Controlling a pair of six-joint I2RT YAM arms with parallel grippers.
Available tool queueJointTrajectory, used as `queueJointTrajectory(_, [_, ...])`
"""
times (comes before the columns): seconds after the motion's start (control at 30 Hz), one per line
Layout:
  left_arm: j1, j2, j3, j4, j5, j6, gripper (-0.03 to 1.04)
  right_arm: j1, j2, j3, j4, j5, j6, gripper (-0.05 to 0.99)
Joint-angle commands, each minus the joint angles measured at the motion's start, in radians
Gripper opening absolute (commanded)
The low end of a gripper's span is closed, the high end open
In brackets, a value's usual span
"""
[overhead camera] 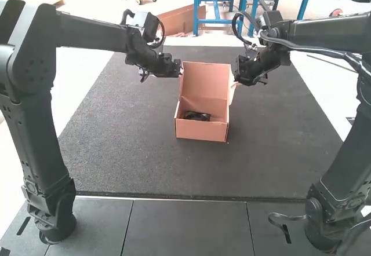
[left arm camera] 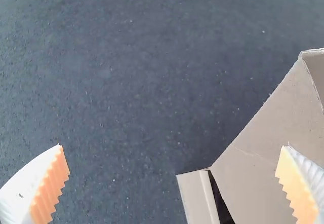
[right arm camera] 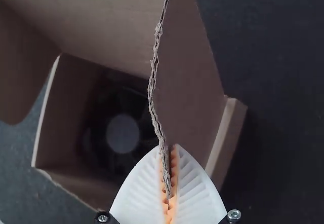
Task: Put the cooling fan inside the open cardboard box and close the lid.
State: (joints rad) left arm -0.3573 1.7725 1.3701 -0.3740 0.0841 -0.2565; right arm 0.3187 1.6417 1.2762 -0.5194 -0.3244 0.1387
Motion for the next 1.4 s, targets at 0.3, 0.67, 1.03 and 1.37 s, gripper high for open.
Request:
queueJointTrajectory(0.3, [-0.043,-0.030,-0.022,-0.006,0.049,0.010,0.97,0.017,-0.036,-0.087,0.032,-0.079,0.076,-0.01])
queueJointTrajectory(0.67, [-0.040,-0.067,-0.066,-0.040,0.048,0.020,0.97,0.065,-0.037,-0.166,0.055,-0.065,0.073,-0.01])
queueJointTrajectory(1.03, [-0.029,-0.145,-0.095,-0.157,-0.040,0.128,0.97,0.112,-0.040,-0.195,0.009,0.087,-0.033,0.00])
queueJointTrajectory(1.37, [-0.002,-0.208,-0.082,-0.088,-0.116,0.166,0.97,0.089,-0.105,-0.173,0.002,0.068,-0.024,0.92])
